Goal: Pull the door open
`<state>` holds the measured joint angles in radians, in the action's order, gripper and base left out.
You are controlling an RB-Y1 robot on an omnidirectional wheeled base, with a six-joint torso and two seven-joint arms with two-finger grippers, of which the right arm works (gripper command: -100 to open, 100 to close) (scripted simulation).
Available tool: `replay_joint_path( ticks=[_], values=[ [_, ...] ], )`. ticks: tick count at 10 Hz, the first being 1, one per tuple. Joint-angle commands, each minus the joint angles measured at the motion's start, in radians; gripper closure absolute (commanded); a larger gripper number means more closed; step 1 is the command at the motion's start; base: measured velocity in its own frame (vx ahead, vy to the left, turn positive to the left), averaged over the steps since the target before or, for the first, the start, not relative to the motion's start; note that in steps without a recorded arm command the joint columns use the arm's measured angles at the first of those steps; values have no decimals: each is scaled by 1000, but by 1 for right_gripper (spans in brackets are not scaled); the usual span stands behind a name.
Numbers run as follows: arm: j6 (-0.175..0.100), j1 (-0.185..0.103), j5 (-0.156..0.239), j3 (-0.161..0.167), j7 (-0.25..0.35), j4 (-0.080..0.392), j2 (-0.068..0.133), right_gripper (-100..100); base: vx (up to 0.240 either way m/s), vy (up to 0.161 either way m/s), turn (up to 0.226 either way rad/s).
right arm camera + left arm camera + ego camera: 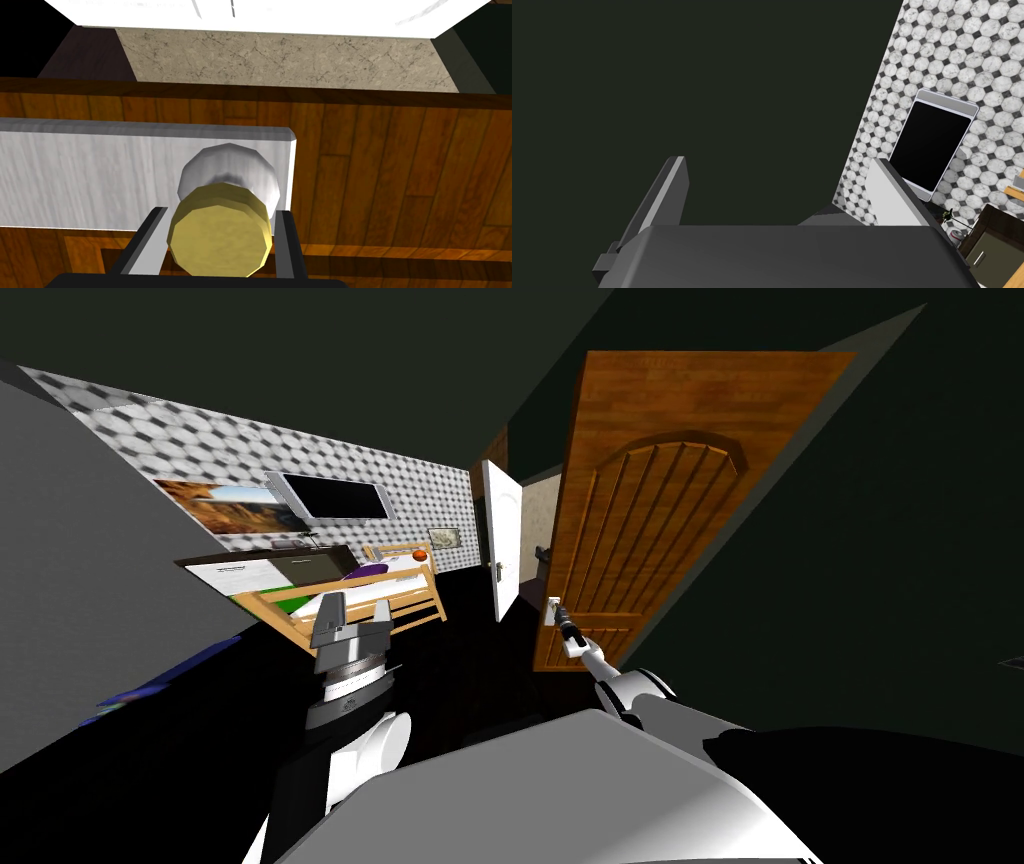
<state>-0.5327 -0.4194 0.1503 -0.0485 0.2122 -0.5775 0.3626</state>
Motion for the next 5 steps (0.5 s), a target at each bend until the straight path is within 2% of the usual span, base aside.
replay_joint_path(
  ticks=[1, 3, 5],
  values=[
    [-5, -5, -6, 16, 10, 6, -2, 100, -160, -75, 55],
    [-6, -6, -13, 33, 20, 0, -5, 100, -158, -83, 48],
    [-7, -7, -23, 57, 34, -8, -10, 100, -195, -118, 75]
  ],
)
